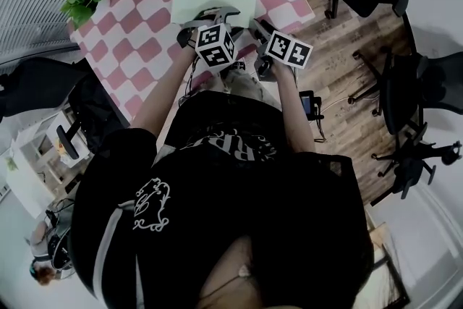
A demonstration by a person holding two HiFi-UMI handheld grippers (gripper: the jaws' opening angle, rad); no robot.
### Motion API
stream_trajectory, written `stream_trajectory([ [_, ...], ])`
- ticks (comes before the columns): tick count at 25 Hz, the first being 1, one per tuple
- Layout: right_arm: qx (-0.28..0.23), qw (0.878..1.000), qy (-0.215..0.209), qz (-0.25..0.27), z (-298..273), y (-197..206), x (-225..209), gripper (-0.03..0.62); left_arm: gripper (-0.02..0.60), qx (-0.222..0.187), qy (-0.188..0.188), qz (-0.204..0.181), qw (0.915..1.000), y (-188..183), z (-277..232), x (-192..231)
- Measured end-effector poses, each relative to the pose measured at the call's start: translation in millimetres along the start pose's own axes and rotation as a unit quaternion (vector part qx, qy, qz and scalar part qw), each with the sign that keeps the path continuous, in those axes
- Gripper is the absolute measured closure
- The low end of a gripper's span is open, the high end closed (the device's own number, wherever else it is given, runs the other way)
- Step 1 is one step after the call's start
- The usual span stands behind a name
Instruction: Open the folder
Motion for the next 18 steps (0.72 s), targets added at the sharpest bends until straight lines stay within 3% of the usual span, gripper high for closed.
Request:
stream_trajectory([
  [4,-0.003,1.0,0.0,0.009,0.3,-0.1,-0.1,0.451,0.455,-0.015,0.006,0.015,0.9998,-5.2,9.0,-4.8],
  [9,-0.008,1.0,-0.009,0.002,0.6,0.9,0.1,0.451,0.518,-0.03,-0.019,0.027,0.999,-9.8,22.0,-5.0],
  [14,-0.009,1.0,-0.01,0.006,1.6,0.1,-0.2,0.451,0.54,-0.051,0.0,0.098,0.9939,-12.9,32.8,2.4],
  [18,-0.007,1.0,-0.009,0.009,1.8,0.0,-0.4,0.451,0.556,-0.068,-0.005,0.136,0.9883,-14.7,44.9,10.7],
])
Point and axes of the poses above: the fingertips, and each gripper's own axes: z backward along the fingers, x to its left, y out of its underside, the point moved 1 cm from there along z, backward along the fingers, and after that the axes turned 10 degrees about x, right-handed, at the moved point
